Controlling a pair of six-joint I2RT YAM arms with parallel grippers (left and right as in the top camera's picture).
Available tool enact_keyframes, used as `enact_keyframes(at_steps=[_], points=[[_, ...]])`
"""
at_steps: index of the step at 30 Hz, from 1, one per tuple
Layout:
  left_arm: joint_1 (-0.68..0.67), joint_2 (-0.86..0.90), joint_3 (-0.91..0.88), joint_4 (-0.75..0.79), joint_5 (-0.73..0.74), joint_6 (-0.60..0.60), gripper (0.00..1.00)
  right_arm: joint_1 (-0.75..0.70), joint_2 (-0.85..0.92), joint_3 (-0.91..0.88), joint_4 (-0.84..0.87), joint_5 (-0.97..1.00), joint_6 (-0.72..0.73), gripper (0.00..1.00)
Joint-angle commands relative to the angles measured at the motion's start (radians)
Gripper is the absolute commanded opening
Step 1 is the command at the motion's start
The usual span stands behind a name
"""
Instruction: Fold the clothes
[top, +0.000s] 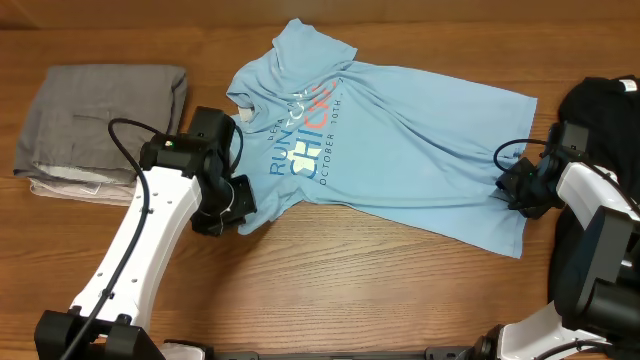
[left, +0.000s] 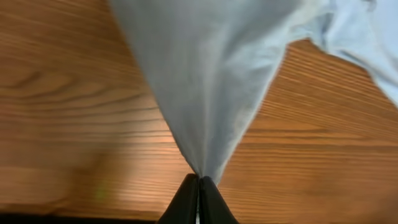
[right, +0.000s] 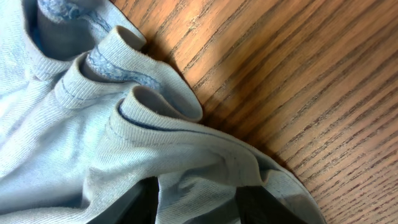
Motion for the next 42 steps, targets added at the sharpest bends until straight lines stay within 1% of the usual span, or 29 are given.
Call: enact_keyframes(at_steps=[1, 4, 7, 9, 12, 17, 22, 25, 31, 37, 39, 42], points=[[0.002, -0.019, -0.007, -0.008, -0.156, -0.032, 0.04, 0.000, 0.033, -0.014, -0.019, -0.002, 0.000, 0.45], [0.002, -0.019, -0.050, -0.006, -0.222, -0.065, 0.04, 0.000, 0.033, -0.014, -0.019, -0.002, 0.000, 0.45], [0.002, -0.019, -0.105, 0.016, -0.208, -0.084, 0.04, 0.000, 0.033, -0.014, -0.019, -0.002, 0.000, 0.45], [0.002, -0.019, -0.138, 0.032, -0.154, -0.091, 0.04, 0.000, 0.033, -0.014, -0.019, -0.002, 0.000, 0.45], [0.002, -0.019, -0.156, 0.034, -0.020, -0.089, 0.04, 0.000, 0.033, -0.014, -0.019, -0.002, 0.000, 0.46], [0.002, -0.029, -0.153, 0.030, 0.187, -0.045, 0.04, 0.000, 0.033, -0.014, -0.019, -0.002, 0.000, 0.46], [0.002, -0.072, -0.148, -0.013, 0.264, -0.031, 0.04, 0.000, 0.033, -0.014, -0.019, -0.002, 0.000, 0.46], [0.002, -0.109, -0.148, -0.037, 0.245, -0.030, 0.04, 0.000, 0.033, -0.014, -0.019, -0.002, 0.000, 0.45], [0.002, -0.175, -0.148, -0.072, 0.132, -0.047, 0.04, 0.000, 0.033, -0.014, -0.019, -0.002, 0.000, 0.45], [0.002, -0.222, -0.148, -0.091, 0.081, -0.058, 0.04, 0.000, 0.033, -0.014, -0.019, -0.002, 0.000, 0.46], [0.002, -0.223, -0.148, -0.099, 0.027, -0.058, 0.04, 0.000, 0.033, -0.014, -0.019, -0.002, 0.000, 0.46], [0.002, -0.223, -0.158, -0.107, -0.113, -0.097, 0.04, 0.000, 0.033, -0.014, -0.019, -0.002, 0.000, 0.46]])
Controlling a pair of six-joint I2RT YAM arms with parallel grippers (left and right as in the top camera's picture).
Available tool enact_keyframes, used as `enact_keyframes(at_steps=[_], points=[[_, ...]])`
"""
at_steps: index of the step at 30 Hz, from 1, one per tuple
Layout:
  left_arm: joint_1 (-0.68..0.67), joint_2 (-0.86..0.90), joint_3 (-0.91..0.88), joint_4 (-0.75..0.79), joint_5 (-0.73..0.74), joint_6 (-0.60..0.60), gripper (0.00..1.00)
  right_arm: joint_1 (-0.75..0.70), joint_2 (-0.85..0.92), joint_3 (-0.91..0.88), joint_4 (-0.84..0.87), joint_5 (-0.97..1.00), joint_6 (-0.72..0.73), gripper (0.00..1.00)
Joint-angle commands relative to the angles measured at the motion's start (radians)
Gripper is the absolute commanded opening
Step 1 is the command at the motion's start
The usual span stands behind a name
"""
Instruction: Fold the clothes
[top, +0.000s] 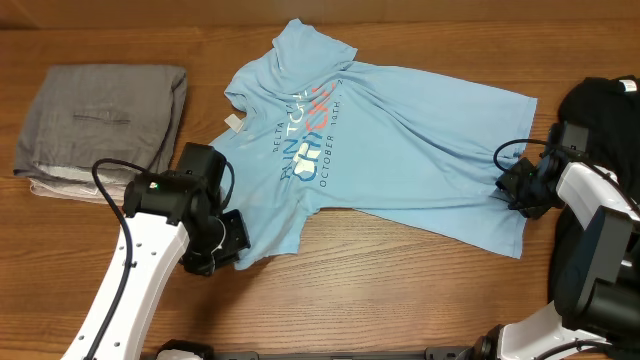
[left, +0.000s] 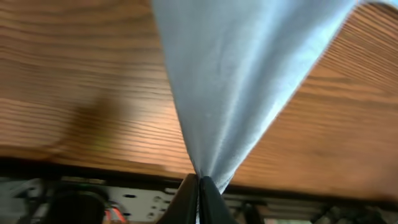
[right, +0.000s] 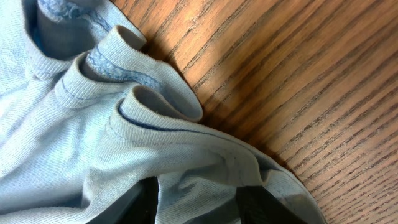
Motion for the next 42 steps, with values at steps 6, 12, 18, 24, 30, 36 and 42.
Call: enact_keyframes(at_steps=[6, 12, 18, 24, 30, 36, 42], points=[[0.002, -0.015, -0.059, 0.039, -0.308, -0.100, 0.04, 0.000, 0.033, -0.014, -0.016, -0.002, -0.001, 0.46], [0.002, -0.014, -0.210, 0.175, -0.293, -0.110, 0.04, 0.000, 0.033, -0.014, -0.017, -0.002, -0.001, 0.46], [0.002, -0.014, -0.330, 0.296, -0.349, -0.111, 0.04, 0.000, 0.033, -0.014, -0.018, -0.002, -0.001, 0.46], [0.002, -0.014, -0.311, 0.302, -0.406, -0.109, 0.49, 0.000, 0.033, -0.014, -0.020, -0.002, -0.001, 0.46], [-0.001, -0.014, -0.164, 0.290, -0.387, -0.105, 0.79, 0.000, 0.033, -0.014, -0.020, -0.002, -0.001, 0.46], [-0.044, -0.011, -0.113, 0.323, -0.160, -0.064, 0.04, 0.000, 0.033, -0.014, -0.019, -0.002, 0.000, 0.46], [-0.192, 0.039, -0.174, 0.424, -0.107, -0.095, 0.04, 0.000, 0.033, -0.014, -0.017, -0.002, 0.000, 0.46]])
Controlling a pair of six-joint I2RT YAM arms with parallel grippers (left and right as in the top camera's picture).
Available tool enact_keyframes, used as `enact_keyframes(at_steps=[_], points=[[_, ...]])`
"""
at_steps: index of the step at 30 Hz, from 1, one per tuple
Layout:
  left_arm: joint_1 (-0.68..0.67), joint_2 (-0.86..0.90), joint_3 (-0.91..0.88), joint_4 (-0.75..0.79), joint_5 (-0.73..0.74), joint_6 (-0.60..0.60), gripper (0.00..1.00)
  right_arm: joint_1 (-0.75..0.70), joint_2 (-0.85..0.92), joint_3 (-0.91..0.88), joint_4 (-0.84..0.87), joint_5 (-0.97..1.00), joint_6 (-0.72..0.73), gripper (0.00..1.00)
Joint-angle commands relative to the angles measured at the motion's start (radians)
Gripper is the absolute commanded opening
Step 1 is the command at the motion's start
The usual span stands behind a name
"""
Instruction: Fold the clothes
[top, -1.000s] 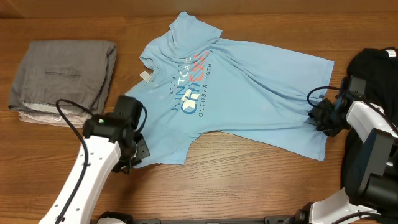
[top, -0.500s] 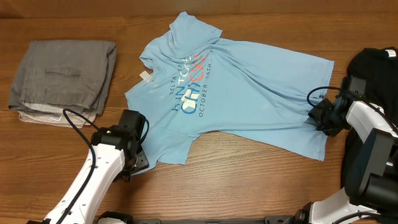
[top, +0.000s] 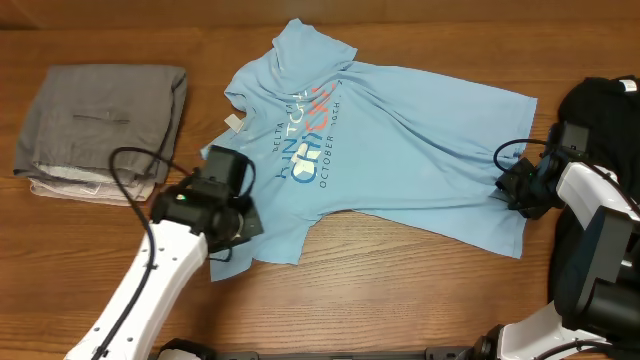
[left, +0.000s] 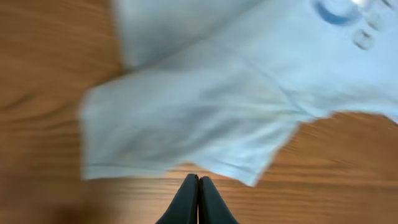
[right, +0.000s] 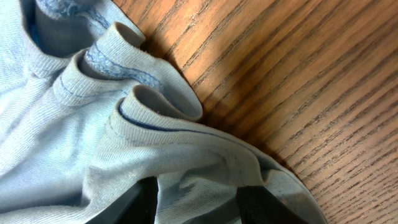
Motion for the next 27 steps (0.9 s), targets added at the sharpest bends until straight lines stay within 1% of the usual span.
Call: enact_keyframes(at_steps=[1, 6, 10, 14, 16, 19, 23, 27], points=[[-0.106, 0.055, -0.047, 0.048, 0.073, -0.034, 0.04, 0.000, 0.033, -0.015, -0.013, 0.000, 0.000, 0.46], [-0.223, 0.161, -0.051, 0.111, 0.072, -0.058, 0.04, 0.000, 0.033, -0.015, -0.013, 0.000, 0.000, 0.46], [-0.277, 0.261, -0.051, 0.181, 0.066, -0.058, 0.04, 0.000, 0.033, -0.015, -0.013, 0.000, 0.000, 0.46], [-0.280, 0.348, -0.051, 0.229, 0.057, -0.059, 0.04, 0.000, 0.033, -0.015, -0.013, 0.000, 0.000, 0.46], [-0.281, 0.371, -0.051, 0.235, 0.025, -0.058, 0.04, 0.000, 0.033, -0.015, -0.013, 0.000, 0.000, 0.46], [-0.281, 0.374, -0.051, 0.235, -0.031, -0.057, 0.04, 0.000, 0.033, -0.015, -0.013, 0.000, 0.000, 0.47], [-0.280, 0.373, -0.051, 0.234, -0.063, -0.056, 0.04, 0.000, 0.033, -0.015, -0.013, 0.000, 0.000, 0.47], [-0.281, 0.373, -0.053, 0.231, -0.053, -0.054, 0.04, 0.000, 0.033, -0.015, -0.013, 0.000, 0.000, 0.47]])
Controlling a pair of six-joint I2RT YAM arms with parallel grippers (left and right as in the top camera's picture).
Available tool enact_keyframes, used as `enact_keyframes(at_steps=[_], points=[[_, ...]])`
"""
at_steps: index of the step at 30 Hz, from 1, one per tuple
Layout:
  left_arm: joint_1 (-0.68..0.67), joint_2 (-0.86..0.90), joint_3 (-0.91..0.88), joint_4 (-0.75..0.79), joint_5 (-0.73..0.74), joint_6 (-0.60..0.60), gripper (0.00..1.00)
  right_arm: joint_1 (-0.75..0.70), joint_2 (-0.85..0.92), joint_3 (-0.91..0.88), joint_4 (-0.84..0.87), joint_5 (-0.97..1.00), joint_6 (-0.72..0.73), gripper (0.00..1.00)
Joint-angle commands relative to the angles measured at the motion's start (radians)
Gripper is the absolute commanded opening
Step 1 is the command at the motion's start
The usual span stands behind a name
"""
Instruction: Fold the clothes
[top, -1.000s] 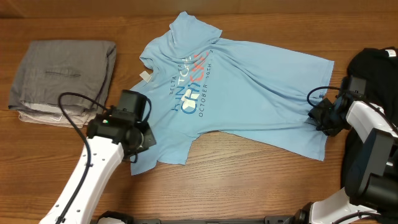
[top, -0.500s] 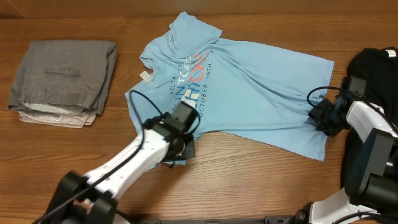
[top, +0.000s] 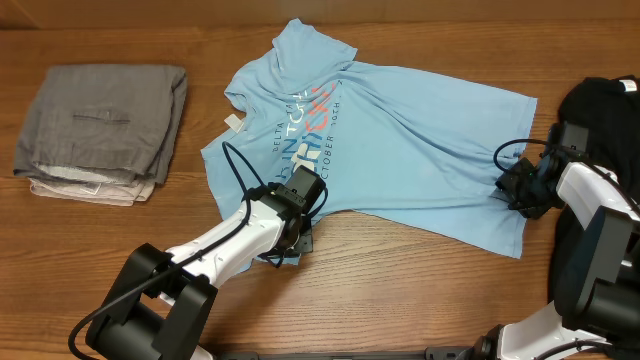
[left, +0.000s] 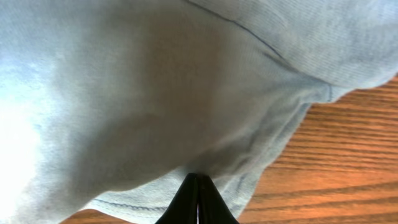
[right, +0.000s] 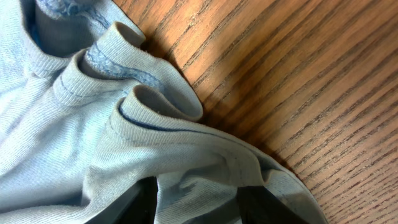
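A light blue printed T-shirt (top: 400, 130) lies spread across the table. My left gripper (top: 302, 225) is low over its front left flap, just below the print. In the left wrist view the left gripper (left: 198, 177) is shut, lying over the hem with its tips pressed into a shaded fold of the T-shirt (left: 155, 81); I see no cloth between the fingers. My right gripper (top: 512, 188) sits at the shirt's right edge. In the right wrist view the right gripper (right: 198, 202) is closed on a bunch of the T-shirt's ribbed hem (right: 155, 106).
A folded grey stack of clothes (top: 100, 125) lies at the back left. A black garment (top: 600, 110) is heaped at the right edge behind my right arm. Bare wooden table (top: 420, 290) runs along the front.
My left gripper has moved right, from above the flap's left part to its right end under the print, and is now down against the cloth. The right gripper has not moved.
First my left gripper was shut on the shirt's front left flap near the shirt. Then it held that flap farther toward the front left. Later the flap lay flat and released under the shut gripper. Now the gripper presses the flap. The right gripper held the right edge throughout.
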Motion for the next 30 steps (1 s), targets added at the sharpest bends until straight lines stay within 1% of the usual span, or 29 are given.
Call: enact_keyframes(at_steps=[1, 10, 13, 15, 17, 20, 22, 27, 30], points=[[-0.002, 0.002, -0.014, -0.001, -0.017, -0.006, 0.04, 0.000, 0.033, -0.015, -0.013, 0.000, 0.000, 0.47], [-0.035, 0.062, -0.017, 0.012, 0.026, -0.007, 0.04, 0.000, 0.033, -0.014, -0.019, -0.002, 0.000, 0.47], [-0.047, 0.106, -0.017, 0.016, 0.059, -0.007, 0.04, -0.002, 0.032, 0.010, -0.061, -0.042, -0.001, 0.47], [-0.051, 0.132, -0.017, 0.016, 0.079, -0.006, 0.04, -0.002, 0.024, 0.031, -0.086, -0.053, -0.016, 0.52], [-0.051, 0.146, -0.017, 0.009, 0.104, -0.005, 0.04, -0.002, 0.006, 0.048, -0.096, -0.052, -0.034, 0.61], [-0.054, 0.146, -0.017, -0.022, 0.142, -0.004, 0.04, -0.002, -0.041, 0.062, -0.115, -0.052, -0.056, 0.70], [-0.058, 0.146, -0.017, -0.039, 0.159, 0.003, 0.04, -0.003, -0.078, 0.070, -0.137, -0.052, -0.057, 0.73], [-0.087, 0.146, -0.017, -0.050, 0.179, 0.014, 0.04, -0.003, -0.194, 0.080, -0.188, -0.052, -0.075, 0.75], [-0.116, 0.146, -0.017, -0.048, 0.178, 0.014, 0.04, -0.003, -0.280, 0.080, -0.253, -0.052, -0.074, 0.77]])
